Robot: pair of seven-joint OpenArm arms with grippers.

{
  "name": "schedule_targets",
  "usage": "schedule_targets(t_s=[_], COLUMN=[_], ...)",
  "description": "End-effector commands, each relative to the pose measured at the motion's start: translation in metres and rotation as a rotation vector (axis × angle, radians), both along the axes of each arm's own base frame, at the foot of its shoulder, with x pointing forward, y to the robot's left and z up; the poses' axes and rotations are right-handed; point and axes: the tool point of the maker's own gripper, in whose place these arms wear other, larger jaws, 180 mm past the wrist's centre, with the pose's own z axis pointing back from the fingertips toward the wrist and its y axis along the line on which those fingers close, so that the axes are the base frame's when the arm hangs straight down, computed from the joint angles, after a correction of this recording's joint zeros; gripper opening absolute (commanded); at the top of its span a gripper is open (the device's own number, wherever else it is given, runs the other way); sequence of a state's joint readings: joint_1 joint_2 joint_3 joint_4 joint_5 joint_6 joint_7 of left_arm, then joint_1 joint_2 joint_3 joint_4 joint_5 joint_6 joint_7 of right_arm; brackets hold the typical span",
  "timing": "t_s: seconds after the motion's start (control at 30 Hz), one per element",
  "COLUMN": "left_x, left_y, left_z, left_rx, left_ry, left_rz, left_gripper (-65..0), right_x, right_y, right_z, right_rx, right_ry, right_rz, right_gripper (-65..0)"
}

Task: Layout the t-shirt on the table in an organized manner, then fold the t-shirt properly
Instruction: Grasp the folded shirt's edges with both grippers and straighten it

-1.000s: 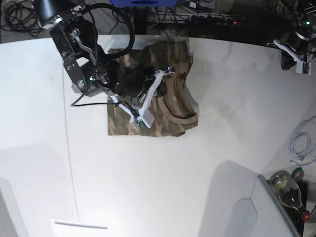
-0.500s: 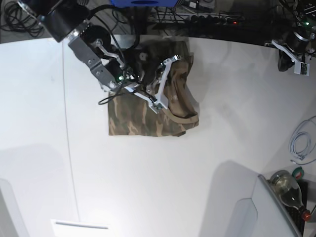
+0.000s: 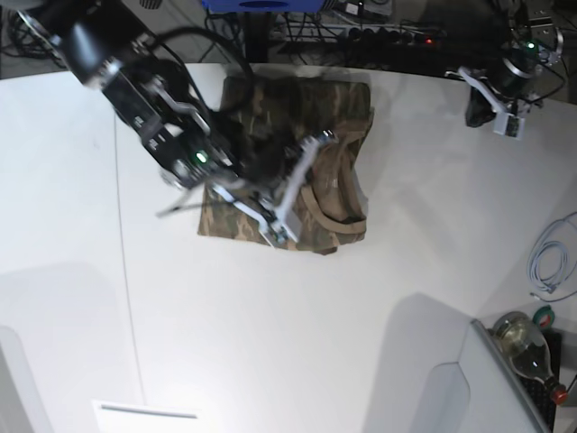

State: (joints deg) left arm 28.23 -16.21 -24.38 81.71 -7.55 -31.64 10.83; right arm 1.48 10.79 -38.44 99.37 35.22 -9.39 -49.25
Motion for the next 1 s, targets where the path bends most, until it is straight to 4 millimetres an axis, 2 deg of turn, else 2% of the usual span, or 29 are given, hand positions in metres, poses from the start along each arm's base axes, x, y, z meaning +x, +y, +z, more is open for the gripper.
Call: schedule_targets(t_s=[0.0,0.07,0.13,0.23,0.37,0.43,0.53,0.67,0.83,0.97], left_x=[0.014,0.02,0.028,0.037,0.049,0.049,0.049,0.049,0.054,0.06], left_y=[-0.016,-0.043,-0.076,-0.124,-0.175,-0.195,-0.203,-0.196,-0.184,-0.183], left_z=[0.017,0.026,0.044,0.066,0.066,0.052,0.036,0.017,-0.003,-0.002], left_rx=[-0.028,-0.057,-0.089,-0.132,-0.176,-0.198,-0.214,-0.212,-0.201,-0.2], left_ry=[-0.075,-0.109,-0.162,-0.208,-0.168,-0.125,-0.086,-0.038,0.009,0.002], left_rz=[-0.033,-0.082,-0.151,-0.248,-0.347,-0.388,-0.401,-0.38,-0.36,-0.358], left_gripper=[-65.0,-65.0,-65.0,-65.0,-65.0,-65.0,-65.0,-65.0,-65.0,-65.0], right_x=[0.003,-0.013,-0.029,-0.048,-0.055,-0.054,-0.054,-0.058,-0.06,-0.066], right_y=[-0.012,-0.03,-0.05,-0.069,-0.072,-0.072,-0.071,-0.071,-0.074,-0.086], right_z=[0.01,0.008,0.002,-0.01,-0.014,-0.014,-0.014,-0.02,-0.043,-0.069], right_rx=[0.01,0.005,-0.006,-0.031,-0.031,-0.023,-0.018,-0.024,-0.042,-0.082], right_ry=[-0.026,-0.008,0.023,0.074,0.085,0.072,0.072,0.089,0.124,0.155], right_rz=[-0.029,-0.059,-0.111,-0.16,-0.176,-0.186,-0.188,-0.191,-0.227,-0.259], right_gripper=[-64.2,-64.2,-64.2,-64.2,-64.2,-64.2,-64.2,-64.2,-64.2,-64.2])
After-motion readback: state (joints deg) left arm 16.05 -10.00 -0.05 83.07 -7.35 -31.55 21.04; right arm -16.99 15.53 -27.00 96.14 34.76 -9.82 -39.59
